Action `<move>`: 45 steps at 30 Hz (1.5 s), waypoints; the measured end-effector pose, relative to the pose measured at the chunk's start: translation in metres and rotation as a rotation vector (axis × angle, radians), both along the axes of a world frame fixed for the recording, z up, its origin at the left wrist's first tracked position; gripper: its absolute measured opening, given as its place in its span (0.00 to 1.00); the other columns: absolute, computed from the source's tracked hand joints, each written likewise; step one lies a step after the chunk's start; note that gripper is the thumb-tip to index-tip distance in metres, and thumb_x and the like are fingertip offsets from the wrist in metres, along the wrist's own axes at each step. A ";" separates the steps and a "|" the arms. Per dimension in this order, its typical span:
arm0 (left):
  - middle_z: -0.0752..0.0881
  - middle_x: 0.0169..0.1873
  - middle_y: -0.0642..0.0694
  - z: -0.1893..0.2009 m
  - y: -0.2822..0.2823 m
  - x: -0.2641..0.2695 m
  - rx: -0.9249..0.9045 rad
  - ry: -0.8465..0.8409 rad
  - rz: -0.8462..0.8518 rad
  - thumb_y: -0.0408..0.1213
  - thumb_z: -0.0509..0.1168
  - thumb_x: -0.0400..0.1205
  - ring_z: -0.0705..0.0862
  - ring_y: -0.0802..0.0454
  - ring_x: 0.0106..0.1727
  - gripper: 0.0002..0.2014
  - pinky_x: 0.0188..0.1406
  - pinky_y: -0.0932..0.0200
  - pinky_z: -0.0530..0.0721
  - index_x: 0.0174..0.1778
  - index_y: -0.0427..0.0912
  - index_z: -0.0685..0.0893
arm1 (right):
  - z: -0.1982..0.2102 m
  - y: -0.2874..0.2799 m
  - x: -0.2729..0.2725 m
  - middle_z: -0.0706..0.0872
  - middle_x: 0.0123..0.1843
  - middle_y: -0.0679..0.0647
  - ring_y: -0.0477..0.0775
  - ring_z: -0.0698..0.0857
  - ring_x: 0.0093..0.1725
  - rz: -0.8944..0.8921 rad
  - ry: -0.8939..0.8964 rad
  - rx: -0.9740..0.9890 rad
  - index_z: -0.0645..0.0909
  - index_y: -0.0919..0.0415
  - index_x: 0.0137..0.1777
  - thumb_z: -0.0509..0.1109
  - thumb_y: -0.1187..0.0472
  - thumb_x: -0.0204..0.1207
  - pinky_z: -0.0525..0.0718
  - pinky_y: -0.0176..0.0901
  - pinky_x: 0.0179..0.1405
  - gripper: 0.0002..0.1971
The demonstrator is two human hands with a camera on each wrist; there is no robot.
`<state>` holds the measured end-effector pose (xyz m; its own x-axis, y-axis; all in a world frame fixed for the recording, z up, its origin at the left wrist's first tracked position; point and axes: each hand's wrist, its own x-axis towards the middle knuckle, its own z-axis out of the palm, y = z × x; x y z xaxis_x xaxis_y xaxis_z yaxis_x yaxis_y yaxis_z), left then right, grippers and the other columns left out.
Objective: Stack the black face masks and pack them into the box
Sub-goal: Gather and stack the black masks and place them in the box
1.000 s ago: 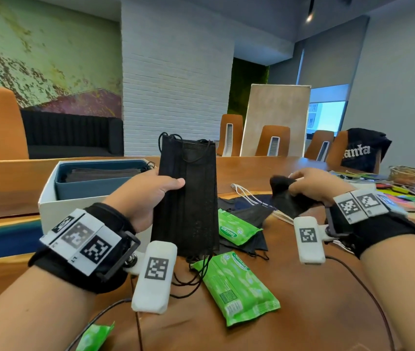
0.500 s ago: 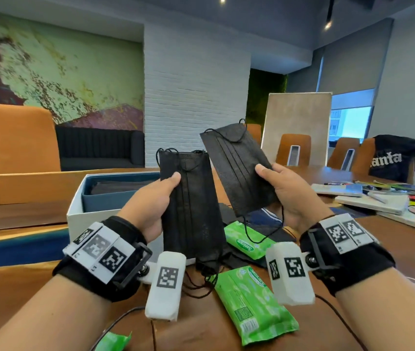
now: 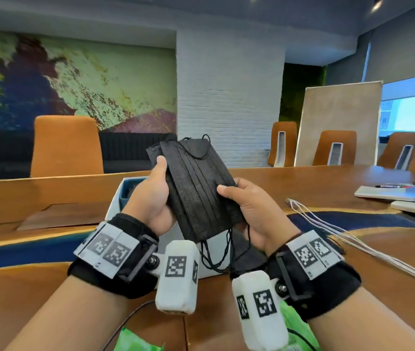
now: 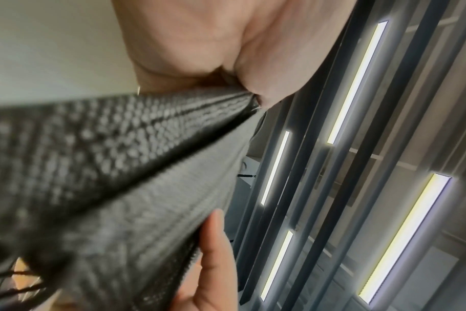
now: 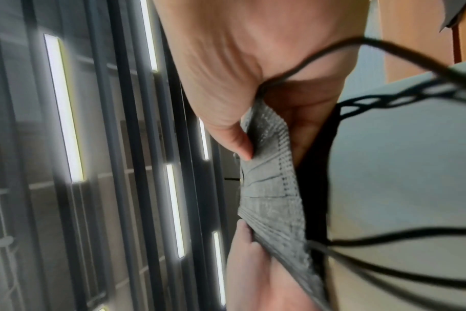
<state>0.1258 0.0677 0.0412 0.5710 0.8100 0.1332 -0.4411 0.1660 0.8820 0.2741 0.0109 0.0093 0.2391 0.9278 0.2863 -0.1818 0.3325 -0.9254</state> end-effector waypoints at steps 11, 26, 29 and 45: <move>0.89 0.55 0.38 -0.013 0.007 0.010 0.095 0.158 -0.007 0.66 0.43 0.82 0.89 0.46 0.54 0.38 0.51 0.51 0.86 0.62 0.38 0.83 | -0.013 0.005 -0.002 0.91 0.51 0.61 0.58 0.90 0.51 -0.029 -0.066 -0.044 0.82 0.64 0.53 0.68 0.68 0.78 0.88 0.52 0.54 0.05; 0.89 0.54 0.40 0.005 0.009 -0.006 0.025 -0.072 0.187 0.49 0.51 0.88 0.88 0.43 0.55 0.21 0.42 0.47 0.85 0.63 0.39 0.82 | -0.016 0.004 0.002 0.83 0.60 0.53 0.51 0.83 0.57 -0.276 -0.249 -0.026 0.76 0.53 0.62 0.76 0.42 0.69 0.80 0.45 0.55 0.26; 0.90 0.47 0.43 0.011 0.011 -0.015 0.011 -0.168 0.232 0.49 0.51 0.89 0.88 0.47 0.49 0.19 0.39 0.48 0.83 0.57 0.40 0.82 | -0.011 -0.003 -0.005 0.83 0.56 0.49 0.47 0.82 0.54 -0.289 -0.332 -0.001 0.77 0.52 0.62 0.72 0.41 0.72 0.78 0.40 0.49 0.23; 0.88 0.53 0.40 0.023 0.002 -0.030 -0.020 -0.360 0.194 0.42 0.51 0.89 0.88 0.46 0.50 0.18 0.33 0.52 0.88 0.69 0.37 0.77 | 0.030 0.011 -0.046 0.87 0.50 0.52 0.51 0.86 0.45 0.051 -0.152 0.055 0.79 0.55 0.62 0.62 0.65 0.84 0.87 0.41 0.35 0.11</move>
